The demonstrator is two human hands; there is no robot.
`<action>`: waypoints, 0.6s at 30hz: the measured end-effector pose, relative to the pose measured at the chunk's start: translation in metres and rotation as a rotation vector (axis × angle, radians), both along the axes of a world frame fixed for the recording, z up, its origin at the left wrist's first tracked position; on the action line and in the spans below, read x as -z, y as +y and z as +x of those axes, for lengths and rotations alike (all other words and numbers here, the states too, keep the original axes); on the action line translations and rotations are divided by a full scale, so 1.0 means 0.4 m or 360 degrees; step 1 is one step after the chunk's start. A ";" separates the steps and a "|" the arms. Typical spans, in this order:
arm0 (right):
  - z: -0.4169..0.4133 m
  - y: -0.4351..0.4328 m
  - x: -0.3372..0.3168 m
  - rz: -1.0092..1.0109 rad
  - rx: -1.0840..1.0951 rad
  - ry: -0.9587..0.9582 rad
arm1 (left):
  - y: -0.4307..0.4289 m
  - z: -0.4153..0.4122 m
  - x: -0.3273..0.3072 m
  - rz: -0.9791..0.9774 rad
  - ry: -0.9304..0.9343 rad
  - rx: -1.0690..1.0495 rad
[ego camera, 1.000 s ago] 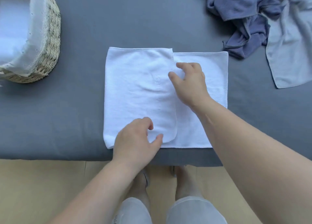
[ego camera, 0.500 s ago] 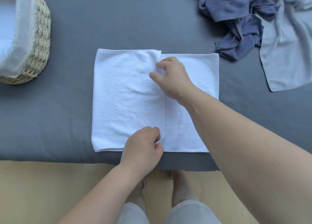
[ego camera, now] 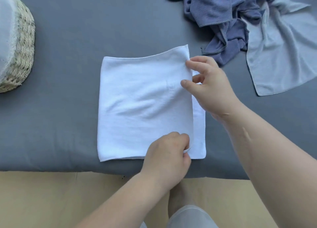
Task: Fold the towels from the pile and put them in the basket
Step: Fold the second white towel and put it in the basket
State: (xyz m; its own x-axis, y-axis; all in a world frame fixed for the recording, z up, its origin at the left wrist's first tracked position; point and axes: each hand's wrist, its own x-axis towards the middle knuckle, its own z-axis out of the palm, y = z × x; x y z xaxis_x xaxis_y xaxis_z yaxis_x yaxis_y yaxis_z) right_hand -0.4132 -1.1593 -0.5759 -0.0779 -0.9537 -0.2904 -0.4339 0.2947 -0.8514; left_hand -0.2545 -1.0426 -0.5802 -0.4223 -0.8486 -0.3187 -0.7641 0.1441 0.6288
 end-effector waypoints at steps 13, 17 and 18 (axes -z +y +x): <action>-0.061 0.028 0.015 0.0065 -0.0047 -0.0207 | -0.001 -0.042 -0.022 0.0148 0.0022 -0.0090; -0.093 0.046 -0.032 -0.0041 0.0000 -0.0318 | 0.018 -0.062 -0.070 0.0125 0.0236 -0.0066; -0.103 0.051 -0.028 -0.0036 0.0025 -0.0298 | 0.021 -0.074 -0.062 0.0136 0.0227 -0.0056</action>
